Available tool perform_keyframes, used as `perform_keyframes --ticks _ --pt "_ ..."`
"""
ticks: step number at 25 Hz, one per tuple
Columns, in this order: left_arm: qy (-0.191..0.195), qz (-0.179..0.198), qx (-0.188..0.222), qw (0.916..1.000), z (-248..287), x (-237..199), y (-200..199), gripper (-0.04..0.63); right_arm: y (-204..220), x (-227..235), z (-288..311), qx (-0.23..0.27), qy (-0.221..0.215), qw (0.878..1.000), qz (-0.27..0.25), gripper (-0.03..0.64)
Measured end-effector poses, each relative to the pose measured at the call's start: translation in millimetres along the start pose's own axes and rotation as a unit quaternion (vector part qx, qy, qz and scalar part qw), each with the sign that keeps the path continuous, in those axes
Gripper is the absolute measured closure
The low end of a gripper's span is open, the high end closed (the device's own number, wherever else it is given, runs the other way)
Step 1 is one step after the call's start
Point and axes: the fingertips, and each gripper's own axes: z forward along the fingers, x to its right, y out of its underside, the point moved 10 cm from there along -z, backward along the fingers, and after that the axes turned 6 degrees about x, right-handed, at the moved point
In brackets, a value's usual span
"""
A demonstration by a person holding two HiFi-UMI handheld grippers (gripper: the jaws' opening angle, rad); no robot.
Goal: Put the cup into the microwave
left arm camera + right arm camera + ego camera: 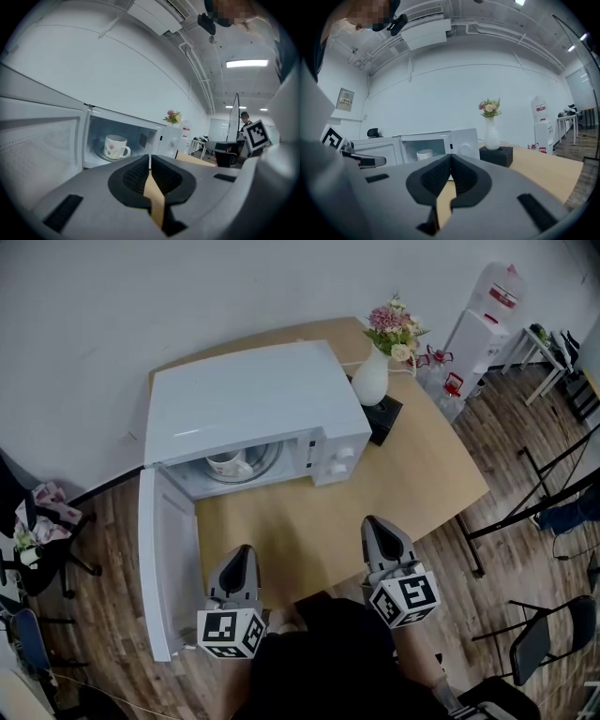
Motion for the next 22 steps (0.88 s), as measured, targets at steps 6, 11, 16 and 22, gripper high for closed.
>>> perform_keyframes --ticks 6,11,16,22 --pt "0.006 -0.005 -0.005 1.0 3 4 2 0.58 -4 -6 7 -0.007 -0.028 1.0 -0.004 0.623" --pt "0.015 -0.008 -0.01 0.9998 7 8 5 0.58 -4 -10 13 -0.012 -0.041 0.999 -0.005 0.623" --pt "0.018 -0.012 -0.01 0.9997 9 8 5 0.58 -1 -3 17 -0.013 -0.055 0.998 0.005 0.623" --pt "0.023 -0.011 -0.009 0.9996 10 9 3 0.58 -6 7 27 -0.023 -0.073 0.997 0.002 0.623"
